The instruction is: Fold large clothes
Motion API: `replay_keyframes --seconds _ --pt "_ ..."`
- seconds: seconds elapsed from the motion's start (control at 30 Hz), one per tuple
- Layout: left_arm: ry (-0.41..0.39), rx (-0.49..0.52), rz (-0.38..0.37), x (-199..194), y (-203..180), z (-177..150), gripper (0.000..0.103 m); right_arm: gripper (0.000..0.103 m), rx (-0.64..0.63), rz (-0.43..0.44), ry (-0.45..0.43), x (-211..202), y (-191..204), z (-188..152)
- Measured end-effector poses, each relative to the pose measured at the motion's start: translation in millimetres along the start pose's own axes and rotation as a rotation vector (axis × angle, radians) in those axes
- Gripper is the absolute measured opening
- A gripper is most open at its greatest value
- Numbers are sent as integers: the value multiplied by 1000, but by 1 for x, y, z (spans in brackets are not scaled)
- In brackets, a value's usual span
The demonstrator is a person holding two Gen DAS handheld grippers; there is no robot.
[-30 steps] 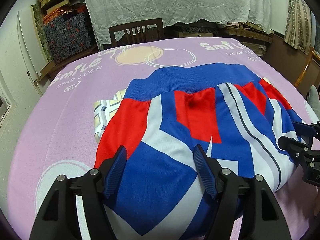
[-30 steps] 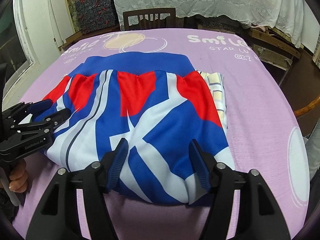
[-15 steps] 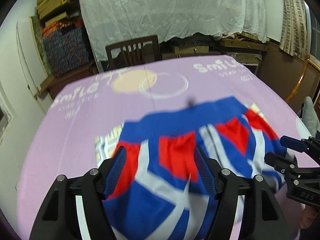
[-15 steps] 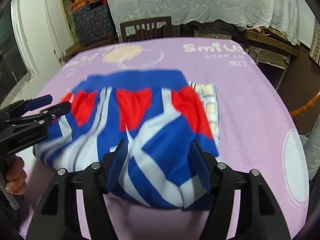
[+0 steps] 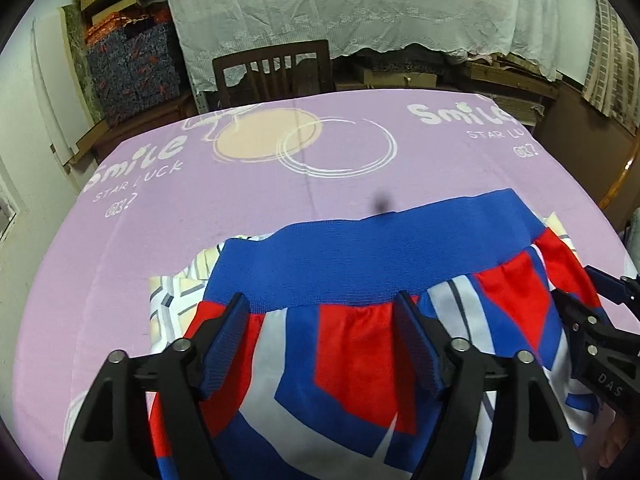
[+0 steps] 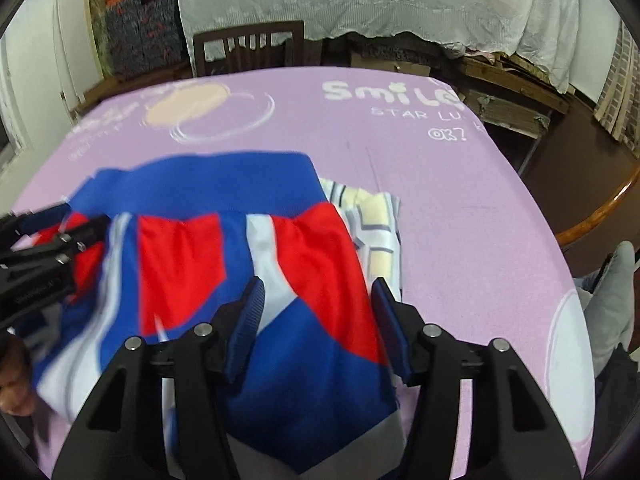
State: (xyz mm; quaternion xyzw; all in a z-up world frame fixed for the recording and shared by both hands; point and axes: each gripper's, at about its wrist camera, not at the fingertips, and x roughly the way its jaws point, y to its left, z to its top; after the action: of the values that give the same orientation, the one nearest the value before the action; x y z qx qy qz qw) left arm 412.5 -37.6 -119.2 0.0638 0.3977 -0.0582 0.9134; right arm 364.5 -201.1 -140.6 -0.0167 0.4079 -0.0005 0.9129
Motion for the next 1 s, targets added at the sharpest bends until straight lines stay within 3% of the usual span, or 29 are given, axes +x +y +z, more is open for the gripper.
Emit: replay_keyframes --seconds 0.47,1.0 --pt "-8 5 -1 -11 2 -8 80 54 -103 -128 -107 -23 15 -9" --pt "-34 6 -32 -57 -2 -31 80 55 -113 -151 -204 -68 21 -22"
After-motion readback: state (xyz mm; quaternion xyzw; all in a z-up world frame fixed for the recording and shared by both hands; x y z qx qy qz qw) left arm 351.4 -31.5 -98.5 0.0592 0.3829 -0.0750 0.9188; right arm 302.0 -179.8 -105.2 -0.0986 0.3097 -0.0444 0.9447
